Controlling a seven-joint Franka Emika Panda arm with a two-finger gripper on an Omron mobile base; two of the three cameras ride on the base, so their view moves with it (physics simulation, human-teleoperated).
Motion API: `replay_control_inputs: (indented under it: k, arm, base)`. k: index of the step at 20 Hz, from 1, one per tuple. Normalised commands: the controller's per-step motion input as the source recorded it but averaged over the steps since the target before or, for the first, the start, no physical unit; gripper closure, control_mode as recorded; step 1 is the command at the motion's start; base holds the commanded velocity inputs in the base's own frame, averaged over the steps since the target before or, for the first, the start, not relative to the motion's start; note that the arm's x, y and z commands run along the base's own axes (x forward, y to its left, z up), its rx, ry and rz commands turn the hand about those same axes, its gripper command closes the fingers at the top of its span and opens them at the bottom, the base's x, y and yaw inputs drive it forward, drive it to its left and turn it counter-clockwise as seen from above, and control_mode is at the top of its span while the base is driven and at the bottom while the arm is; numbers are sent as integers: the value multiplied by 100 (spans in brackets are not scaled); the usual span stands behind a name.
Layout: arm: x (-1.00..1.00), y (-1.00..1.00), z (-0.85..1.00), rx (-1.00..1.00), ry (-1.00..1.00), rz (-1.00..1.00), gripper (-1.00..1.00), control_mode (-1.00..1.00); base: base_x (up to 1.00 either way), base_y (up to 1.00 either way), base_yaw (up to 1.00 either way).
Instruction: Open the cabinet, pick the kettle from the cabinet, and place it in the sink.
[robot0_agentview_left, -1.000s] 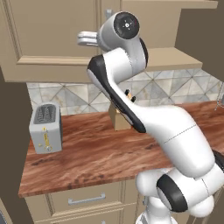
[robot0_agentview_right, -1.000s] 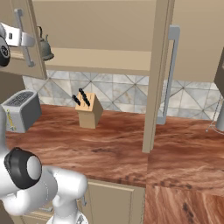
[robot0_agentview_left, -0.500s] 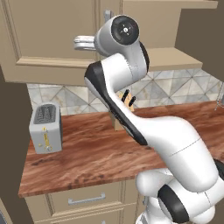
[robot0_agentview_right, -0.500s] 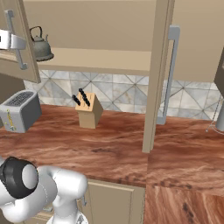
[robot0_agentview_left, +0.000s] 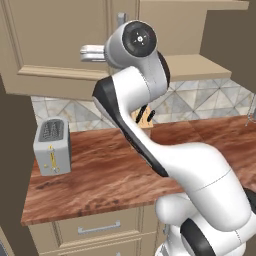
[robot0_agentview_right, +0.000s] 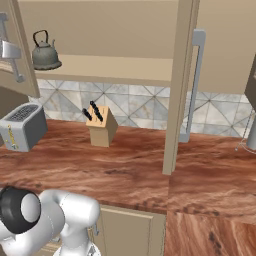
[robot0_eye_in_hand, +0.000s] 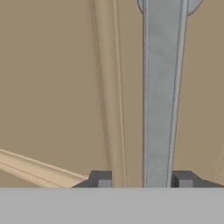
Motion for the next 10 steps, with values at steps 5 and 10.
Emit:
replay_control_inputs:
  k: [5, 10]
  arm:
    - [-27, 100, -44, 0, 0, 0, 100, -100]
    - [-25, 100, -48, 0, 1, 0, 100, -100]
  base:
    - [0, 0, 0]
    - [0, 0, 0]
